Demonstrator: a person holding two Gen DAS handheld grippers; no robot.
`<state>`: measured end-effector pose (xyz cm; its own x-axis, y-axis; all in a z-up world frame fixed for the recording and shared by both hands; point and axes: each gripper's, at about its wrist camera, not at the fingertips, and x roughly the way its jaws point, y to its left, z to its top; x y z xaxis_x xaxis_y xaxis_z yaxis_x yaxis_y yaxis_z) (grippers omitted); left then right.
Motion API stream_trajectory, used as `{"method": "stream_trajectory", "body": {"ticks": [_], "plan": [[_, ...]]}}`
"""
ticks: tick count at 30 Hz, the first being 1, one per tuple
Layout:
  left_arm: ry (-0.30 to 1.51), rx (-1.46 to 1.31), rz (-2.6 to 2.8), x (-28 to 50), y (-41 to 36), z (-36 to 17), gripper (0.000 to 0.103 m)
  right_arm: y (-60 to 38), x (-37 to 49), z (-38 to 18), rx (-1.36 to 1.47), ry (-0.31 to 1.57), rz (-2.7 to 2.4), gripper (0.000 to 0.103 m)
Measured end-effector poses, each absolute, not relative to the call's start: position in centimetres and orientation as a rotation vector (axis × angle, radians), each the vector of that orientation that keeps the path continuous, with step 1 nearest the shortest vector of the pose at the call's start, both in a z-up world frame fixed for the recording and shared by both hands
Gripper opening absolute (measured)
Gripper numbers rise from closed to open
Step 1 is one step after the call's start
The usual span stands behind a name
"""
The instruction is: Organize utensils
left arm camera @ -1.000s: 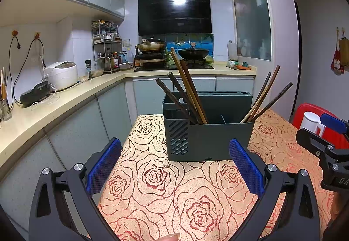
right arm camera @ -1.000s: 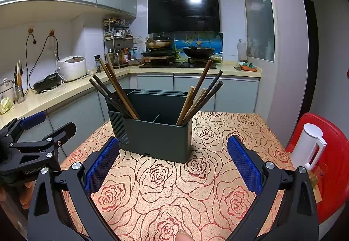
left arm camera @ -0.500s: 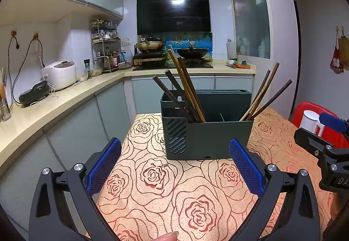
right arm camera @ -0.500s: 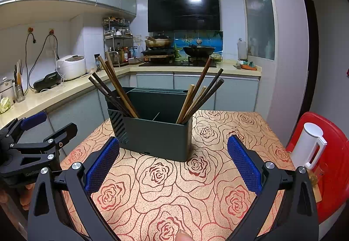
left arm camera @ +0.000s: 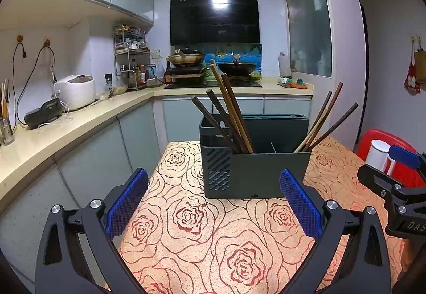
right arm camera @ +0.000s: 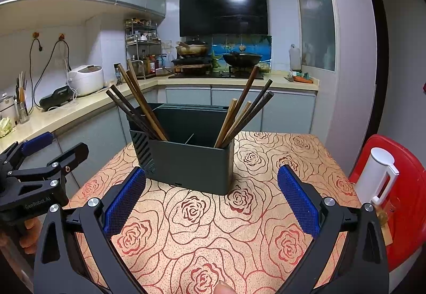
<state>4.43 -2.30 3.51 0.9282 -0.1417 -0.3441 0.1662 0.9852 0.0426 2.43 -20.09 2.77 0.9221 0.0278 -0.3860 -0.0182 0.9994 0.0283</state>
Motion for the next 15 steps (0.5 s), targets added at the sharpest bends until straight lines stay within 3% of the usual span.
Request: {"method": "stream_trajectory", "body": {"ticks": [15], "plan": [[0.4, 0.023, -0.149, 5.14, -1.78, 3.47, 0.096, -20.13, 2.67, 2.62, 0.029, 0.404, 0.019, 0.096]]}}
